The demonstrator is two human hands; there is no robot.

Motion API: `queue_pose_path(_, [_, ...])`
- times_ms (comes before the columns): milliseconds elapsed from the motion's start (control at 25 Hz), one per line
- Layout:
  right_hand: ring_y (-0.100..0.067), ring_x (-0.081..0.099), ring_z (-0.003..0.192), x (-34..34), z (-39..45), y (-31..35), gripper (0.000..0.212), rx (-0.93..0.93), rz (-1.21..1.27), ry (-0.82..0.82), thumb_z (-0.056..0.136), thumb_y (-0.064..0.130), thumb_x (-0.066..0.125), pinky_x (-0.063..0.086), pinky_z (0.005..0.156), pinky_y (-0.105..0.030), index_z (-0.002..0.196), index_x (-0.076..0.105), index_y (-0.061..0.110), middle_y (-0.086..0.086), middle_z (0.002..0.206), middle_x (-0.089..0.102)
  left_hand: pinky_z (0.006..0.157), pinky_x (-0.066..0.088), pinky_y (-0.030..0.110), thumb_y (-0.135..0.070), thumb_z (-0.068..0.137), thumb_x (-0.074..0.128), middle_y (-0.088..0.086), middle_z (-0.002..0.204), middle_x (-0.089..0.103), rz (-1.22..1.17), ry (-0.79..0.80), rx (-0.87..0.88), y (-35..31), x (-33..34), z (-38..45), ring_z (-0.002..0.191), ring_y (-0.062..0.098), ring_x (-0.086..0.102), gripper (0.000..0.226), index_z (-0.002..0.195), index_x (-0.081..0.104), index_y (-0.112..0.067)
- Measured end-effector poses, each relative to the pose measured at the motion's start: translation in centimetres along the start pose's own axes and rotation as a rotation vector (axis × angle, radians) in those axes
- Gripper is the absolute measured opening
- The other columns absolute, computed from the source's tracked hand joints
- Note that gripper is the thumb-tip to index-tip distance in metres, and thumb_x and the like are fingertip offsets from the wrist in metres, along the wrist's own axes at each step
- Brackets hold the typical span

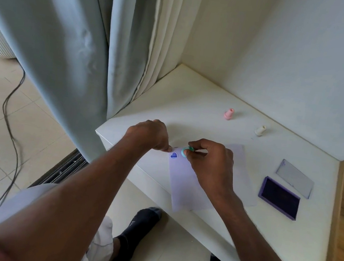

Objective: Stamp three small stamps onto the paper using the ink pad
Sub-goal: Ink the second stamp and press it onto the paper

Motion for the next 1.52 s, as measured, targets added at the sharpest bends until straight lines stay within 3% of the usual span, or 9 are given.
queue_pose_path(480, [-0.023,0.077,0.093,0.5,-0.3,1.8,0.027,-0.186,-0.251,-0.039,0.087,0.03,0.081,0.058,0.09,-0.039,0.11,0.081,0.015,-0.003,0.104,0.082,0.086,0.044,0.037,-0.046,0.083,0.078,0.013,0.136,0.059,0.025,-0.014,-0.001,-1.1,-0.4,-0.7,0.12,0.033,0.058,0.068,0.135,0.053,-0.009])
queue_pose_path(600, [-0.021,0.077,0.085,0.8,-0.5,2.4,0.023,-0.239,-0.316,-0.074,0.087,0.029,0.081,0.058,0.086,-0.034,0.104,0.081,0.015,-0.003,0.097,0.082,0.079,0.041,0.036,-0.051,0.08,0.08,0.011,0.131,0.061,0.064,-0.004,0.012,-1.4,0.0,-1.3,0.109,0.029,0.058,0.079,0.139,0.048,-0.009])
queue_pose_path(720, [-0.018,0.077,0.079,0.9,-0.9,2.5,0.02,-0.258,-0.318,-0.108,0.084,0.029,0.083,0.057,0.081,-0.029,0.1,0.082,0.017,-0.001,0.092,0.082,0.081,0.042,0.035,-0.055,0.078,0.079,0.01,0.127,0.06,0.083,0.002,0.02,-1.8,0.2,-1.5,0.114,0.03,0.059,0.09,0.143,0.04,-0.007])
queue_pose_path(920, [-0.019,0.076,0.069,1.4,-1.0,2.3,0.019,-0.301,-0.399,-0.1,0.078,0.027,0.089,0.058,0.071,-0.032,0.091,0.081,0.016,-0.002,0.081,0.081,0.082,0.042,0.035,-0.055,0.076,0.081,0.009,0.125,0.061,0.056,0.013,0.007,-1.7,0.2,-1.4,0.112,0.029,0.058,0.087,0.139,0.043,-0.009])
queue_pose_path(1080, [-0.017,0.072,0.072,1.0,-1.2,2.4,0.013,-0.283,-0.438,-0.132,0.085,0.032,0.08,0.044,0.069,-0.027,0.093,0.077,0.023,0.004,0.08,0.078,0.087,0.046,0.036,-0.056,0.083,0.073,0.009,0.12,0.063,0.084,0.018,0.028,-2.0,-0.3,-1.6,0.109,0.03,0.06,0.071,0.133,0.053,-0.009])
queue_pose_path(1160, [-0.015,0.07,0.086,0.1,-0.6,0.7,0.017,-0.102,-0.251,-0.09,0.088,0.039,0.072,0.046,0.076,-0.028,0.101,0.076,0.029,0.01,0.091,0.077,0.093,0.048,0.039,-0.057,0.093,0.058,0.017,0.128,0.063,0.001,-0.074,0.081,-3.0,-1.6,-1.5,0.116,0.036,0.059,0.062,0.13,0.057,-0.007])
queue_pose_path(1280, [-0.015,0.073,0.086,-2.5,0.2,-2.3,0.02,0.186,0.191,-0.142,0.079,0.036,0.081,0.051,0.078,-0.028,0.097,0.079,0.027,0.012,0.091,0.08,0.079,0.041,0.035,-0.04,0.096,0.045,0.024,0.123,0.063,-0.24,-0.231,0.15,-4.8,-4.1,-1.6,0.106,0.04,0.06,0.041,0.114,0.059,-0.007])
queue_pose_path(1400, [-0.013,0.07,0.056,-4.6,0.5,-5.4,0.016,0.526,0.715,-0.102,0.075,0.024,0.086,0.048,0.055,-0.025,0.09,0.081,0.022,0.003,0.087,0.082,0.061,0.035,0.029,-0.022,0.087,0.043,0.012,0.099,0.064,-0.645,-0.134,0.104,-5.7,-4.0,-1.3,0.071,0.023,0.048,0.026,0.101,0.057,-0.007])
queue_pose_path(1520, [-0.011,0.066,0.059,-5.2,0.2,-7.7,0.022,0.749,0.999,0.005,0.079,0.021,0.085,0.042,0.053,-0.025,0.099,0.077,0.02,-0.002,0.102,0.082,0.055,0.038,0.027,-0.003,0.088,0.043,0.011,0.087,0.064,-1.023,0.022,0.064,-7.0,-3.1,-1.4,0.065,0.02,0.049,0.025,0.102,0.063,-0.005])
Point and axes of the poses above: each hand's wrist, its own z-axis towards the middle knuckle, its own x-axis out of the palm, y = z × x, the point moved 7 cm from there along z, towards the middle knuckle
